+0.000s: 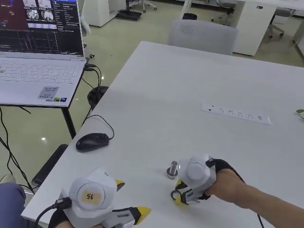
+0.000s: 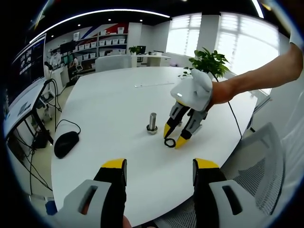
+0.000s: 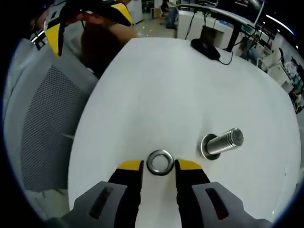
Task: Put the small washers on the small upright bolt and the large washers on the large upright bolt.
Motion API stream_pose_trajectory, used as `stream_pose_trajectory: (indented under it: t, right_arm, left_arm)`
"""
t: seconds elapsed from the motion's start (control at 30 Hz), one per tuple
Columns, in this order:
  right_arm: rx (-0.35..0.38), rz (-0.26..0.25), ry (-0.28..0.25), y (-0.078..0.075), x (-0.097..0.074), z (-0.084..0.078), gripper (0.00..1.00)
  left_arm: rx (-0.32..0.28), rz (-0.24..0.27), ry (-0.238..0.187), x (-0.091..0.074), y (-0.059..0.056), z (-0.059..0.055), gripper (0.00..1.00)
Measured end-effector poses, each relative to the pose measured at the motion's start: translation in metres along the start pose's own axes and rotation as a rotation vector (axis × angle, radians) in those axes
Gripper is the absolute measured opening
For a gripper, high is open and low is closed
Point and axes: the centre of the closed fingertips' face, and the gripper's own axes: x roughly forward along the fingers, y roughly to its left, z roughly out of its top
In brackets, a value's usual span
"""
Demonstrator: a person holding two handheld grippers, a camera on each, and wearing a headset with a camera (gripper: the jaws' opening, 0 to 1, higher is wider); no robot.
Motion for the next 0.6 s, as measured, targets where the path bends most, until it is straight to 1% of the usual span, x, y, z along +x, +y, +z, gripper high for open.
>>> stream_pose_trajectory:
  t: [0.03,0.07,0.1,0.2,0.3,0.4,0.53,0.6]
  right_arm:
    - [-0.029,0.033,0.006,0.0033,0.0001,-0.0004,0.31]
    - [-0.048,0.039,0.011,0.0033,0.0001,-0.0012,0.33]
    - [-0.085,0.031,0.021,0.0011,0.0001,-0.0024,0.32]
    - [-0.068,0.026,0.026,-0.0007,0.0001,-0.0007,0.29]
    - [-0.078,0.027,0.031,-0.0009,0.0003,-0.0009,0.25]
    - [-0.065,0.03,0.033,-0.0003,-0.0011,-0.0004,0.24]
    - [-0.071,0.025,0.044,0.0004,-0.0003,-0.001,0.23]
    - [-0.054,0.026,0.038,0.0019,-0.0009,-0.0012,0.23]
  left_arm:
    - [0.0,0.0,-0.001,0.0001,0.0001,0.0003,0.55]
    - [-0.001,-0.001,-0.001,0.0004,-0.0001,0.0006,0.55]
    - [-0.001,-0.001,-0.001,0.0008,-0.0006,0.0009,0.55]
    - [0.006,-0.005,0.002,0.0025,-0.0021,0.0018,0.55]
    - [0.007,-0.007,0.0,0.0026,-0.0032,0.003,0.55]
    - [0.009,-0.007,0.002,0.0023,-0.0033,0.0025,0.55]
    - [0.005,-0.001,-0.002,0.0005,-0.0017,0.0031,0.55]
    - [0.005,0.001,-0.001,-0.0001,-0.001,0.003,0.55]
